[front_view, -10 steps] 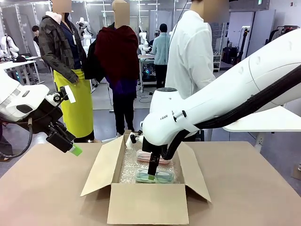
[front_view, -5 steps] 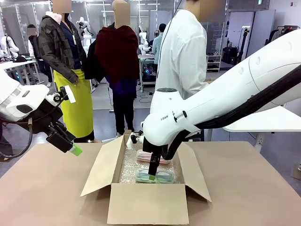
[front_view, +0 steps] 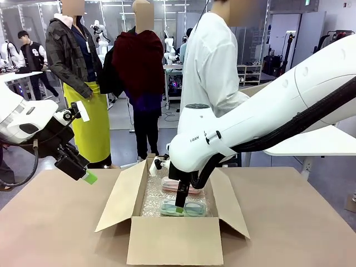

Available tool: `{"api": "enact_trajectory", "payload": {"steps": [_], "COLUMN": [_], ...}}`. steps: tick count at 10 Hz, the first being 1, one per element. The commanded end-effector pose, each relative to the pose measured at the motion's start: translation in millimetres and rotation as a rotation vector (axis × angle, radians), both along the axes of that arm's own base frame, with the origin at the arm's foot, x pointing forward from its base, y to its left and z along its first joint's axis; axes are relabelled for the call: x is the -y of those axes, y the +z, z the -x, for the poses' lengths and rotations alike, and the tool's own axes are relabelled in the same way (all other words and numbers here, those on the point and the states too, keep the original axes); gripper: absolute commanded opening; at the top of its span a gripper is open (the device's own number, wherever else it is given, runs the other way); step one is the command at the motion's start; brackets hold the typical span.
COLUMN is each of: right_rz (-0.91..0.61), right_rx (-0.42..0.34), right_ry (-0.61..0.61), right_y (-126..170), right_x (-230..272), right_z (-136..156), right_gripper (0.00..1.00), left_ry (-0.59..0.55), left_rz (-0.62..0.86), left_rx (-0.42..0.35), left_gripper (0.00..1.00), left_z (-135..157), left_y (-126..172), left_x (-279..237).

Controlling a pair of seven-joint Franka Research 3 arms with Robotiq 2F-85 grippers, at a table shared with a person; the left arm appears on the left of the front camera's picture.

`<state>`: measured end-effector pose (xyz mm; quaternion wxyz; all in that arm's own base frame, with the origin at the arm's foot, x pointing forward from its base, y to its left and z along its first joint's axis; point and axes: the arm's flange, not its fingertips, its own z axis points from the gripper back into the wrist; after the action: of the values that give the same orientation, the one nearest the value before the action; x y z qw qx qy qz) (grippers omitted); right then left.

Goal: Pack the glasses set securely to prepare it for shipping.
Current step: Position the Package Box on the left side of the table.

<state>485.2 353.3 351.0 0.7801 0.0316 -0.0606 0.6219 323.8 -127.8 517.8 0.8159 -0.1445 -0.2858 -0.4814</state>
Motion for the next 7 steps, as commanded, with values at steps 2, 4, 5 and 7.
{"api": "enact_trajectory", "payload": {"steps": [2, 4, 5, 7], "right_rz": [-0.013, 0.000, 0.000, -0.041], "right_rx": [-0.002, -0.001, 0.044, 0.088], "right_ry": [0.009, 0.000, -0.002, -0.052], "right_y": [0.2, -0.4, 35.8, 104.3], "right_x": [-0.9, 0.0, 6.4, 36.6], "right_z": [0.8, 0.0, 10.7, 33.1], "right_gripper": [1.00, 1.00, 1.00, 1.00], "left_ry": [-0.015, -0.015, -0.015, -0.015], "left_rz": [0.020, 0.020, 0.020, 0.020], "left_rx": [0.009, 0.009, 0.009, 0.009], "left_gripper": [1.00, 1.00, 1.00, 1.00], "left_z": [-1.1, -1.1, -1.1, -1.1], "left_y": [0.4, 0.4, 0.4, 0.4], "left_x": [-1.8, -1.8, -1.8, -1.8]}}
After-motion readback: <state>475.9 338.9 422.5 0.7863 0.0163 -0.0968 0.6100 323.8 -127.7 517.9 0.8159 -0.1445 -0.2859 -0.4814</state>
